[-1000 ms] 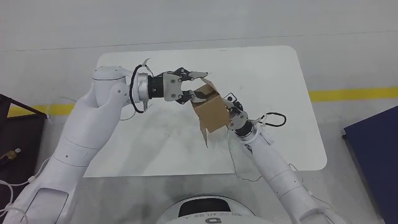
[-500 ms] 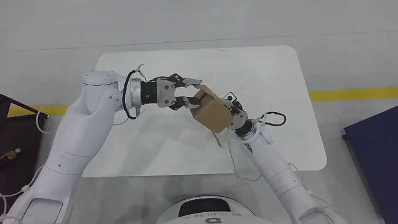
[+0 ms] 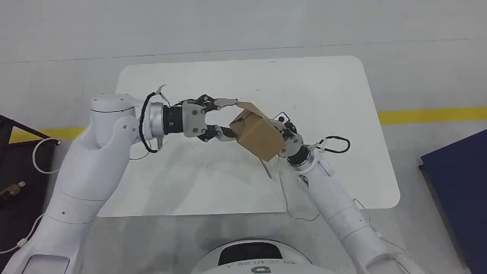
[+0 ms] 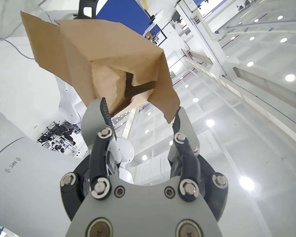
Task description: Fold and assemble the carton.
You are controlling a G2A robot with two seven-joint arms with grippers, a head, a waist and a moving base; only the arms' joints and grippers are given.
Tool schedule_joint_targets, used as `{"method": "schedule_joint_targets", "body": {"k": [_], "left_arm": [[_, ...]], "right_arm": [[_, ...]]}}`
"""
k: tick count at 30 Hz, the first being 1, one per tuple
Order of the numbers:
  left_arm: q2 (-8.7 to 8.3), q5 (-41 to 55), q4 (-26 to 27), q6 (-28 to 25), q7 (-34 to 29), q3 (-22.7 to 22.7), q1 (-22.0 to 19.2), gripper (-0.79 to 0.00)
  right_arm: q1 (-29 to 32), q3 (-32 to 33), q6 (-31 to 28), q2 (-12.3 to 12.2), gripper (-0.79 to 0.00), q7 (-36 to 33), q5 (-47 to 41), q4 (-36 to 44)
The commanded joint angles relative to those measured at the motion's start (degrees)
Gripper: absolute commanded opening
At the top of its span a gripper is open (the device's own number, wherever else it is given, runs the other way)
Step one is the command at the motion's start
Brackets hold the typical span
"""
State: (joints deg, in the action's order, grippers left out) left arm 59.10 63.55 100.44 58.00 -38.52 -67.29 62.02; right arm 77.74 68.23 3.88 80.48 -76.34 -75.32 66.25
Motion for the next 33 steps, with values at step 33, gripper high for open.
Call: {"method": "schedule_joint_targets", "body": {"k": [33], "left_arm": [[-3.96,7.2,-0.47,0.0,4.25,5.95,-0.65,-0.259]], "right_arm": [[-0.56,-0.06,-0.02,0.33,-0.785,1.12,-0.69,-0.37]]}}
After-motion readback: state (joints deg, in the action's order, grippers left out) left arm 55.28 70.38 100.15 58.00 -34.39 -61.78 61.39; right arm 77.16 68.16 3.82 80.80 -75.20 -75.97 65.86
